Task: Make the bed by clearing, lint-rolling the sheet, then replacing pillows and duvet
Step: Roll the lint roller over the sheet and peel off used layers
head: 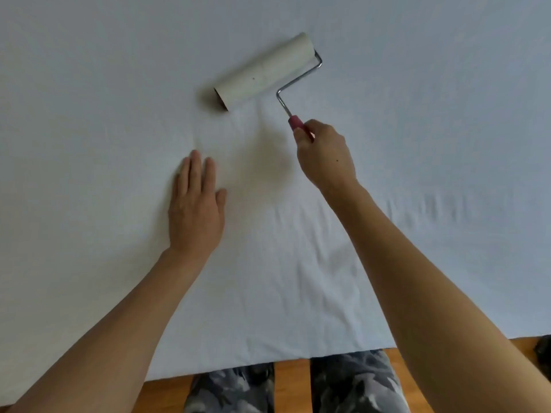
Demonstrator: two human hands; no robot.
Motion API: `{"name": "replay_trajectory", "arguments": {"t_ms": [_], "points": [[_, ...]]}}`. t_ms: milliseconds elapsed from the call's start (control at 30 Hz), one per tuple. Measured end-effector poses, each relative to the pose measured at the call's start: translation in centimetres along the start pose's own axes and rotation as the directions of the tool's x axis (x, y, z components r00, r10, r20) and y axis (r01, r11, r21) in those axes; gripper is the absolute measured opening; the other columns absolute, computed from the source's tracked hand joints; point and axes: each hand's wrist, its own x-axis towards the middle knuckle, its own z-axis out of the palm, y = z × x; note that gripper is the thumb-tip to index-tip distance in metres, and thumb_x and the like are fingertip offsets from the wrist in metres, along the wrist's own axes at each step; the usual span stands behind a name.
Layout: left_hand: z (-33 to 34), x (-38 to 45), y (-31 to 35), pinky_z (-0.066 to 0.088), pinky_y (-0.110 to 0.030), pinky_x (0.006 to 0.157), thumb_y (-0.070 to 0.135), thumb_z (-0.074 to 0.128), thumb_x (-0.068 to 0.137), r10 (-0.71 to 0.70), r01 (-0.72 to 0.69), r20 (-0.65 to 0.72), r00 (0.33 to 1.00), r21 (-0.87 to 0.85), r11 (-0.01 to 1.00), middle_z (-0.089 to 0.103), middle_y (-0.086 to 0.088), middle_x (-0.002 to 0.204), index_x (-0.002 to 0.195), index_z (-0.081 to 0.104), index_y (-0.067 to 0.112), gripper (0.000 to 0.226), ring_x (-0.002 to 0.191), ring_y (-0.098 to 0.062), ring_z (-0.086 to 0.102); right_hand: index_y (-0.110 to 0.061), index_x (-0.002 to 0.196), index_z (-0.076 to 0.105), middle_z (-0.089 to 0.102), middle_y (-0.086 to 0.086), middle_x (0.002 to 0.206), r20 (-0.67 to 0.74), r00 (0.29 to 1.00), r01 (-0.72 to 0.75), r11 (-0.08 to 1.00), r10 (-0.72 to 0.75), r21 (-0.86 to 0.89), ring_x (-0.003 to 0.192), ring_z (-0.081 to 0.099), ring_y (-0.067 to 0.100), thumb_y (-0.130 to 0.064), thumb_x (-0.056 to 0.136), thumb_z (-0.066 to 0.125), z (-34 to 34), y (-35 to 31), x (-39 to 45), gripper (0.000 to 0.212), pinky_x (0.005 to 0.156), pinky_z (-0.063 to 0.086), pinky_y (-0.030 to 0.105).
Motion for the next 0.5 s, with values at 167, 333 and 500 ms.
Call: {"name": "replay_trajectory", "arguments": {"t_ms": [167, 333, 500], "points": [[-0.4, -0.3, 0.1, 0.025, -0.043, 0.116, 0.015, 0.043, 0.101, -0.029, 0.029, -0.026, 0.999, -0.001, 1.000, 0.031, -0.021, 0.155, 0.144, 0.038, 0.000, 0.046, 0.142, -0.037, 0.029, -0.018, 0.082, 0.054, 0.044, -0.003, 0.051, 0.019, 1.000, -0.021, 1.000, 0.021, -0.013, 0.046, 0.041, 0.017, -0.049, 0.099, 0.039, -1.4, 9.8, -7.8, 0.038, 0.047, 0.030, 0.029], [-0.1, -1.3, 3.3, 0.018, -0.043, 0.120, 0.021, 0.031, 0.102, -0.192, 0.191, -0.047, 0.980, -0.036, 0.981, 0.027, -0.023, 0.155, 0.144, 0.036, -0.003, 0.048, 0.145, -0.037, 0.023, -0.033, 0.084, 0.055, 0.050, -0.011, 0.048, 0.167, 0.980, -0.102, 0.993, 0.111, -0.061, 0.040, 0.042, 0.012, -0.052, 0.096, 0.040, -5.1, 20.1, -17.5, 0.026, 0.044, 0.031, 0.029], [1.5, -3.7, 10.5, 0.022, -0.047, 0.118, 0.015, 0.034, 0.101, -0.257, 0.247, -0.105, 0.961, -0.098, 0.964, 0.030, -0.029, 0.152, 0.136, 0.044, -0.007, 0.043, 0.142, -0.040, 0.028, -0.066, 0.090, 0.041, 0.057, -0.012, 0.051, 0.263, 0.948, -0.144, 0.977, 0.182, -0.157, 0.047, 0.052, 0.009, -0.051, 0.090, 0.051, -9.2, 27.8, -23.2, 0.017, 0.047, 0.036, 0.020]]}}
